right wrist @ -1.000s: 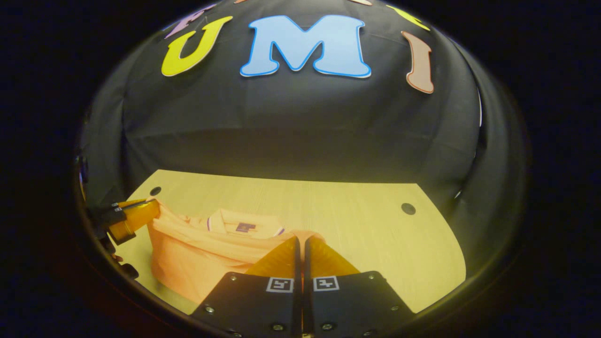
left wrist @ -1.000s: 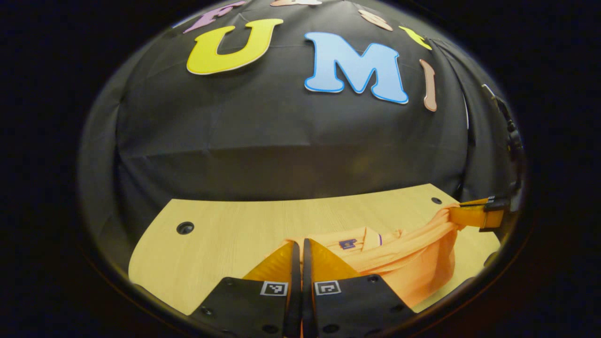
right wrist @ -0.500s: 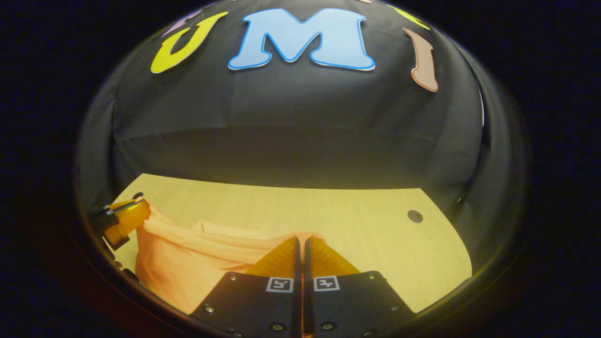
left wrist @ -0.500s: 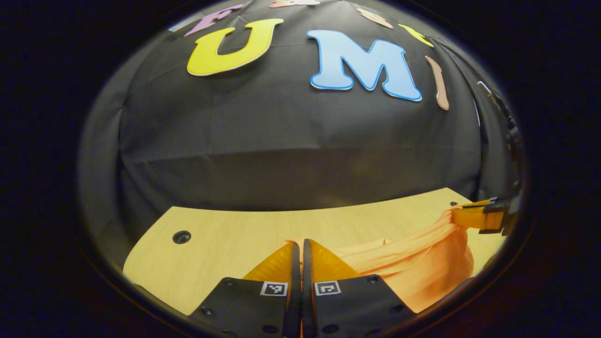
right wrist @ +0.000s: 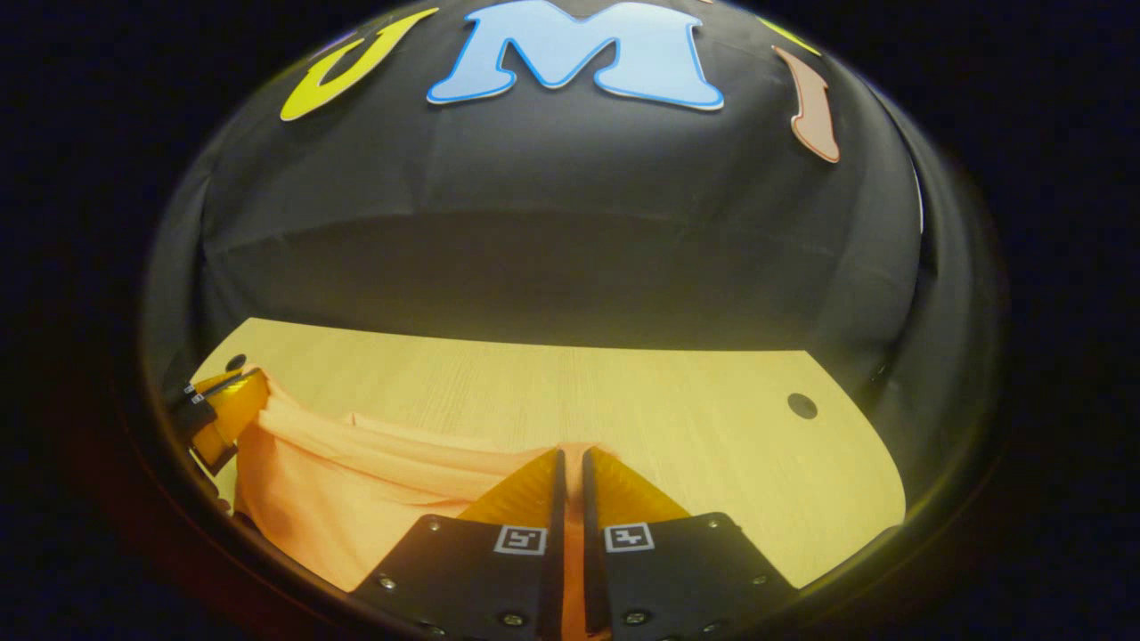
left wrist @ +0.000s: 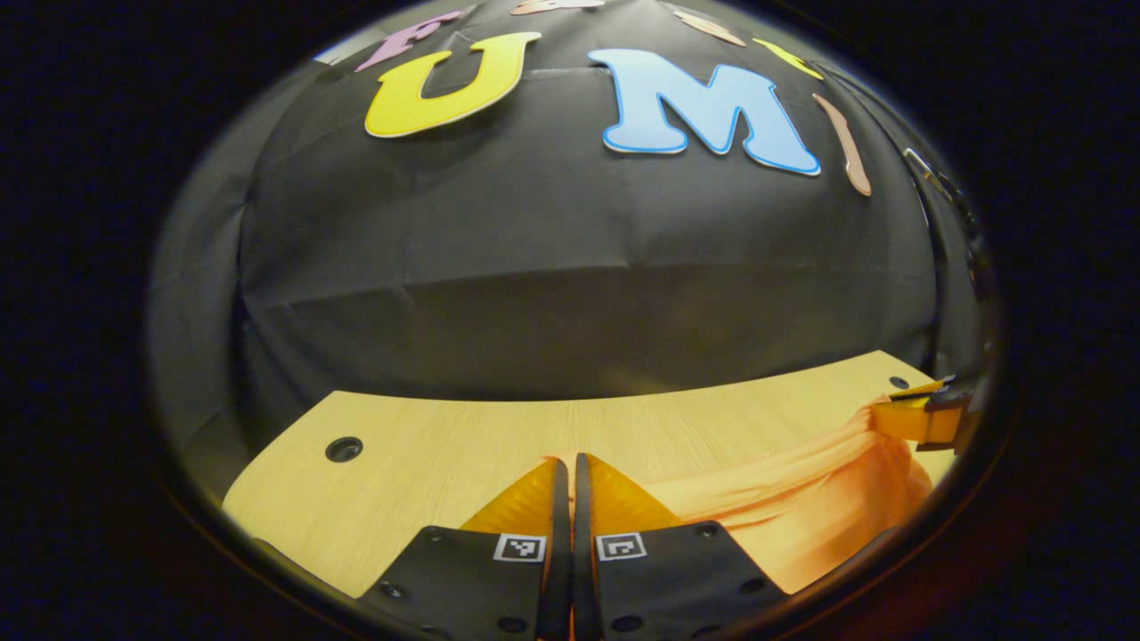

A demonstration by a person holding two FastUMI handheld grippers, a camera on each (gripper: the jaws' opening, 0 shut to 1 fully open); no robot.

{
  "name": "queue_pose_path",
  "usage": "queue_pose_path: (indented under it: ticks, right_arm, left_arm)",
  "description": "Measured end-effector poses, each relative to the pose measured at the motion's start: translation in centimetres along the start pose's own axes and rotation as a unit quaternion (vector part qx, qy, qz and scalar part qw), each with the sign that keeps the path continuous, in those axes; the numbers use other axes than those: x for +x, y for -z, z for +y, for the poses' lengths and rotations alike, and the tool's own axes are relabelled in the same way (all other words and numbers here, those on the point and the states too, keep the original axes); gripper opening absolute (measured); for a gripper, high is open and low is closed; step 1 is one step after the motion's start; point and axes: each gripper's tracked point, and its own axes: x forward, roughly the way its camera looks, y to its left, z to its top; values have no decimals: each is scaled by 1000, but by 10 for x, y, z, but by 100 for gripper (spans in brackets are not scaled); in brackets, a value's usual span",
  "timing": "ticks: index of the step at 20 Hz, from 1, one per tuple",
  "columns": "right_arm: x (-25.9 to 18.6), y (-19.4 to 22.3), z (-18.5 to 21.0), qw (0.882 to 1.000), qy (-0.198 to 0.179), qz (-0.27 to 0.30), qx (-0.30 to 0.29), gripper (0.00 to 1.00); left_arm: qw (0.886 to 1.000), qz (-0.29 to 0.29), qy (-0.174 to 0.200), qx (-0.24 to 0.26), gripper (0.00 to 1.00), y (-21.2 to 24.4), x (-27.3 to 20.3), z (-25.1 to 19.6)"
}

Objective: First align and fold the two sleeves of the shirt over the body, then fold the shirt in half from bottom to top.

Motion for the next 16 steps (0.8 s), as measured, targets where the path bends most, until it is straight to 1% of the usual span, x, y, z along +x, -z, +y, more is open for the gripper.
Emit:
queue_pose_path:
  ticks: [3, 5, 6, 7, 8, 9, 10, 11, 12, 13, 14, 15, 16]
  right_arm:
    - [7, 7, 1, 1000, 4, 9, -5, 9]
    - [7, 9, 1, 1000, 5, 15, -8, 10]
    - [6, 10, 1, 1000, 7, 16, -9, 10]
    - [2, 8, 3, 1000, 4, 15, -10, 10]
    - [4, 9, 4, 1000, 4, 14, -12, 16]
    - [3, 7, 3, 1000, 6, 12, -15, 18]
    - [0, 4, 5, 1000, 4, 7, -18, 23]
    - [-3, 3, 4, 1000, 6, 4, -22, 28]
    - [-6, 0, 3, 1000, 6, 0, -26, 30]
    - [-9, -1, 3, 1000, 6, -3, -29, 38]
    - [-12, -4, 2, 999, 7, -5, -33, 43]
    - [-17, -6, 3, 999, 6, -10, -38, 43]
    - [-21, -10, 4, 999, 4, -15, -43, 55]
  left_arm:
    - [1000, 4, 4, -4, 7, 5, 2, 0]
    - [1000, 6, 8, -2, 8, 7, 2, -1]
    - [1000, 7, 10, 0, 11, 7, 2, -2]
    - [1000, 6, 14, -2, 11, 6, 2, -3]
    - [1000, 6, 19, -4, 14, 5, 1, -5]
    - [1000, 7, 20, -5, 17, 4, -1, -5]
    - [1000, 9, 24, -7, 15, 3, -3, -6]
    - [1000, 9, 24, -9, 15, 1, -5, -6]
    - [1000, 9, 27, -10, 26, -1, -7, -8]
    - [1000, 7, 28, -11, 34, -3, -10, -8]
    - [1000, 5, 27, -11, 43, -7, -13, -6]
    - [1000, 2, 23, -12, 48, -10, -17, -5]
    - [1000, -1, 20, -13, 61, -14, -23, -4]
